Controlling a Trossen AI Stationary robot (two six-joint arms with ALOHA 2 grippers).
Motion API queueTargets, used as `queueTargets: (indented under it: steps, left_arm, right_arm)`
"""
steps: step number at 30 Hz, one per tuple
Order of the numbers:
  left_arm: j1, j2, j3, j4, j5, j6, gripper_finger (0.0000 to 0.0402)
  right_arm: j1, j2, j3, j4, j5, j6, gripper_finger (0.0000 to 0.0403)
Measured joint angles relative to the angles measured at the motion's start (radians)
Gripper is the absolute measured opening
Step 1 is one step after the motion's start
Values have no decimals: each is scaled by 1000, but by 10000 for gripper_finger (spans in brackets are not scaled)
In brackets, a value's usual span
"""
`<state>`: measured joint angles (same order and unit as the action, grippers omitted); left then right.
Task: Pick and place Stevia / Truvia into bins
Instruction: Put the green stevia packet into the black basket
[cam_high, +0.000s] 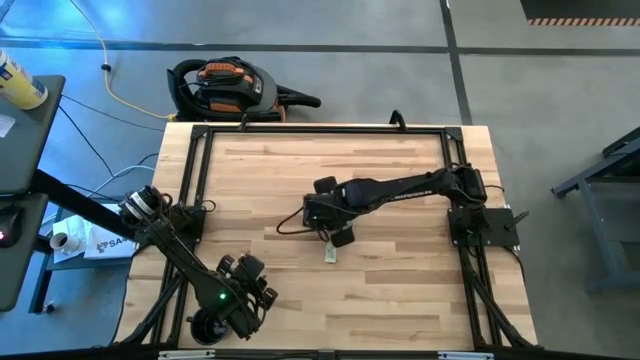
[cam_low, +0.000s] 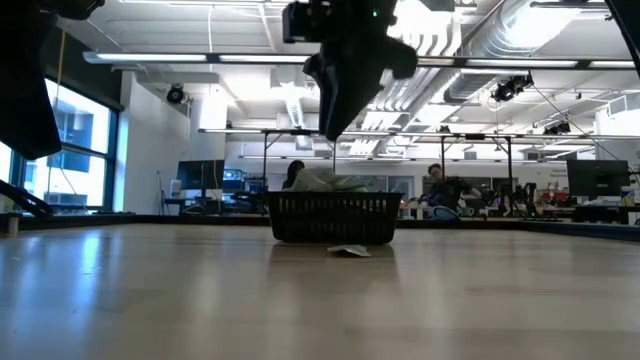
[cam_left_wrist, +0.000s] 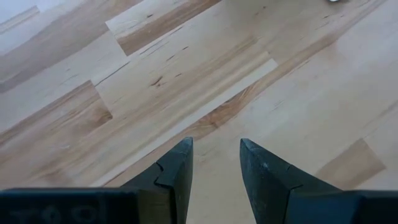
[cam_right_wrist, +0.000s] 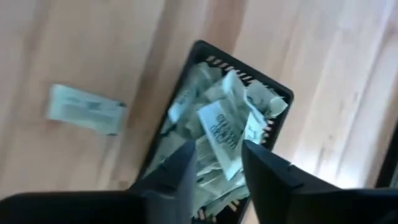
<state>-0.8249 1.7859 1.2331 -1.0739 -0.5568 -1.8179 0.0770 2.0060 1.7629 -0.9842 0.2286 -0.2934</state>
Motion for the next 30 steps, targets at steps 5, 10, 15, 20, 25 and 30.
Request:
queueTargets:
  steps: [5, 10, 15, 20, 25, 30]
  left_arm:
    - [0, 0, 0, 3, 0, -19, 165]
    - [27, 0, -37, 105, -3, -15, 166]
    - [132, 0, -154, 352, 52, 121, 166]
    - [305, 0, -191, 597, 159, 333, 166]
    - [434, 0, -138, 762, 183, 511, 188]
    - [504, 44, -59, 754, 214, 576, 245]
  right_arm:
    - [20, -2, 43, -83, -107, 16, 174]
    - [48, -15, 42, -150, -129, 87, 212]
    - [51, -108, -15, -241, -103, 232, 222]
    - [62, -295, -198, -274, -33, 421, 223]
    - [102, -515, -421, -271, 16, 671, 223]
    - [155, -682, -595, -240, 78, 785, 223]
